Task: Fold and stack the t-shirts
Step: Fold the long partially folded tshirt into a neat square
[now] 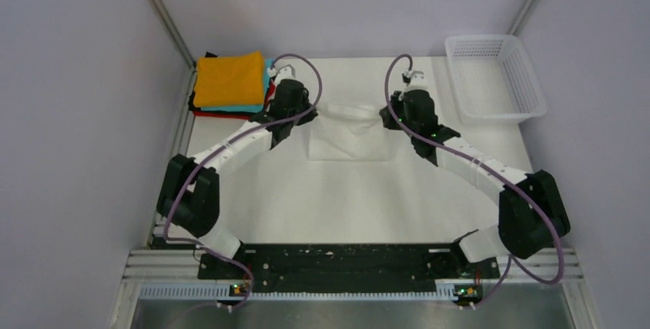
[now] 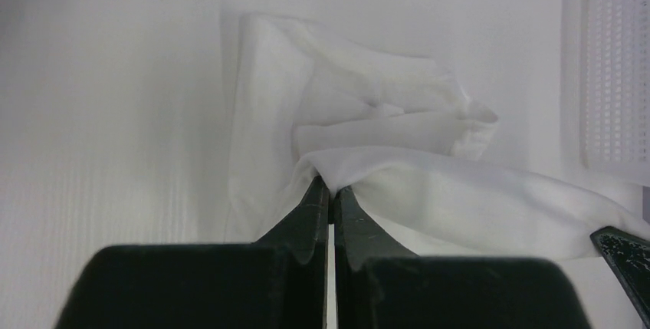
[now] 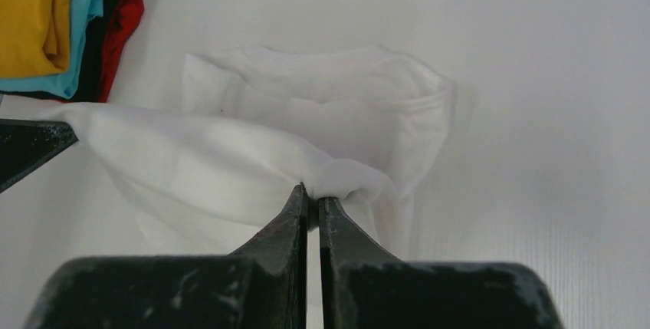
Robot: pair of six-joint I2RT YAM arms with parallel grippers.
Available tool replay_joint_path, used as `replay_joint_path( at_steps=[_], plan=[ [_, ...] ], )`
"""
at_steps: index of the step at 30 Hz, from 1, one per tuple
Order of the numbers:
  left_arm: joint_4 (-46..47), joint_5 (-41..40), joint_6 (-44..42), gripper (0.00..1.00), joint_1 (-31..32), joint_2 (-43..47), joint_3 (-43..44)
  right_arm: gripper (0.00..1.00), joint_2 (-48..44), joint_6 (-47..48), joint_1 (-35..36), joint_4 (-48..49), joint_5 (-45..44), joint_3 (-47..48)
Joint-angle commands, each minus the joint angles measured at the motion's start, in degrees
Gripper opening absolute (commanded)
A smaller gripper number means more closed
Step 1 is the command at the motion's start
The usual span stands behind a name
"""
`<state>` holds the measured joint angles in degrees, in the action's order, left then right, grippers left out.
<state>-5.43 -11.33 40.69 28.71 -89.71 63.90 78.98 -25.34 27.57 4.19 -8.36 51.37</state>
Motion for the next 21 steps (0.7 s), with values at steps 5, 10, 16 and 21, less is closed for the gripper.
replay_joint_path(
  at_steps=[5, 10, 16, 21],
  plan=[
    [2.3, 5.0, -4.0, 0.00, -5.8, -13.8, 12.3, 0.00, 13.9, 1.1, -5.6, 7.4, 2.4, 8.6],
    [1.8, 8.0, -4.5, 0.04, -8.3, -25.1, 20.3, 0.00, 24.6, -0.4, -7.7, 13.1, 3.6, 12.5],
    [-2.1, 11.1, -5.4, 0.91, -10.0, -29.8, 27.2, 0.63, 33.4, 0.0, -8.7, 9.5, 5.3, 21.6],
    [-5.3, 13.8, -8.8, 0.99, -10.1, -23.9, 23.7, 0.97, 26.8, 0.1, -8.7, 7.0, 4.6, 19.0]
  ],
)
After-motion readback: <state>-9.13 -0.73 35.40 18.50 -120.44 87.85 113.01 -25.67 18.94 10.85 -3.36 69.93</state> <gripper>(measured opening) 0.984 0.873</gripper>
